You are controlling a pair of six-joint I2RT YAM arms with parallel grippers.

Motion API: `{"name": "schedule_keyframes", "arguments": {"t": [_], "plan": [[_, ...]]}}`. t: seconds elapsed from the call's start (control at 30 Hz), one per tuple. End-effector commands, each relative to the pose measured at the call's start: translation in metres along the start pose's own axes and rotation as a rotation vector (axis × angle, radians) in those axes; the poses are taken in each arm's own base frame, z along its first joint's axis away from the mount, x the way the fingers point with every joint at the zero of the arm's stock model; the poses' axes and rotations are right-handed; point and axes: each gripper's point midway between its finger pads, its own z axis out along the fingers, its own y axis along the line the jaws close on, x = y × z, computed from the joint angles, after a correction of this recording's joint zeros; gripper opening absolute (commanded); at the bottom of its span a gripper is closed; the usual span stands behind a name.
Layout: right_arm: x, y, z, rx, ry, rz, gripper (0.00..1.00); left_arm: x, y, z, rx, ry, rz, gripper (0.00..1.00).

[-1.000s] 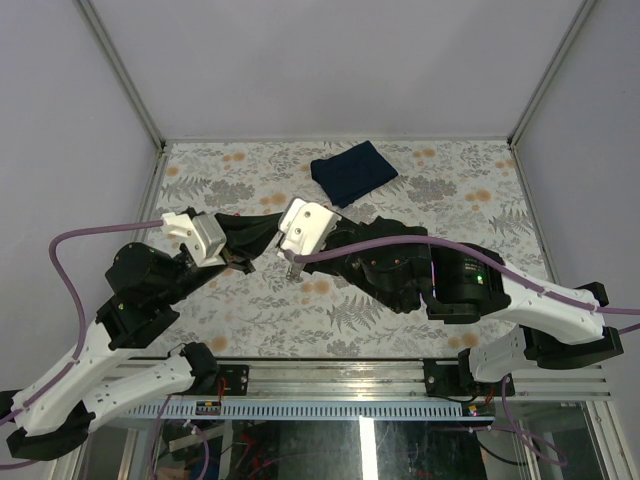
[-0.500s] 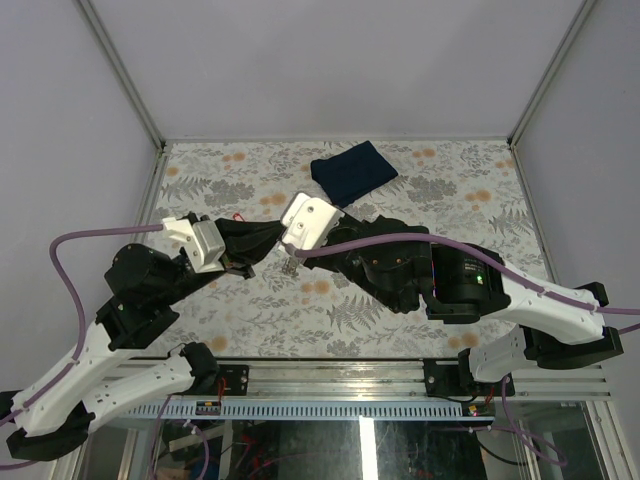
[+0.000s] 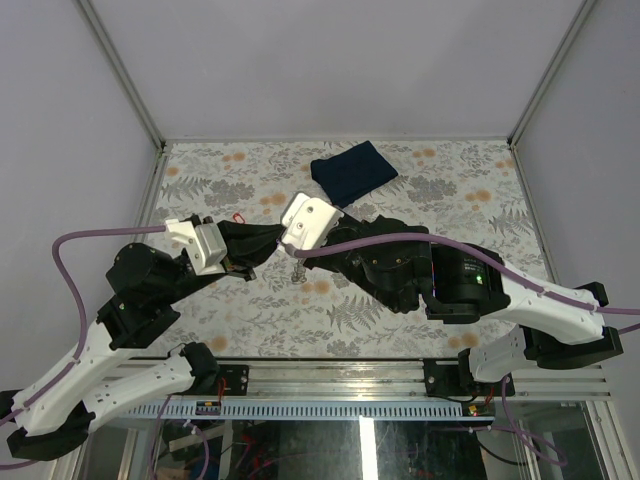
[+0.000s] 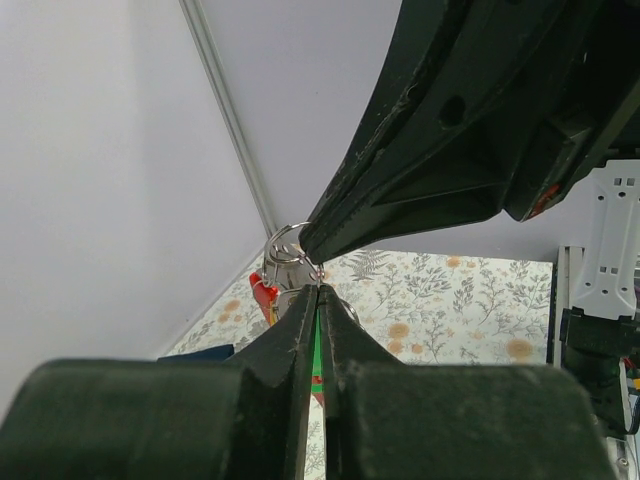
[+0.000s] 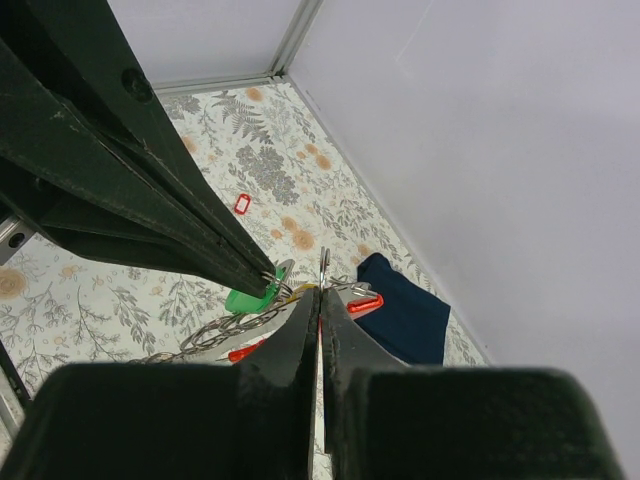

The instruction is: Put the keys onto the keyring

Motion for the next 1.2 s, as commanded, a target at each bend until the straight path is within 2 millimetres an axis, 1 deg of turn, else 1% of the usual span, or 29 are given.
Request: {"name": "schedule_keyframes", "arguments": {"t": [0.0,0.33,0.8,1.17], "plan": [[-0.012,-0.006,0.002,0.026,-0.038,0.037,0.0,-0.027,0.002,-0.001,-0.003,-0.087,0.013,0.0],[-0.005,-0.001,0.002,0.009,-0.025,0.038,0.0,-0.031,0.003,-0.001,-0.007,-0.094,0.012,0.0],[0.001,0.003,0.001,-0.012,-0.011,0.035,0.0,-0.03,0.009,-0.002,-0.039,-0.096,0.015,0.0],[0.0,0.005,-0.001,-0.027,-0.019,0.04,0.0,-0.026,0.01,-0.001,-0.048,-0.088,0.007,0.0]]}}
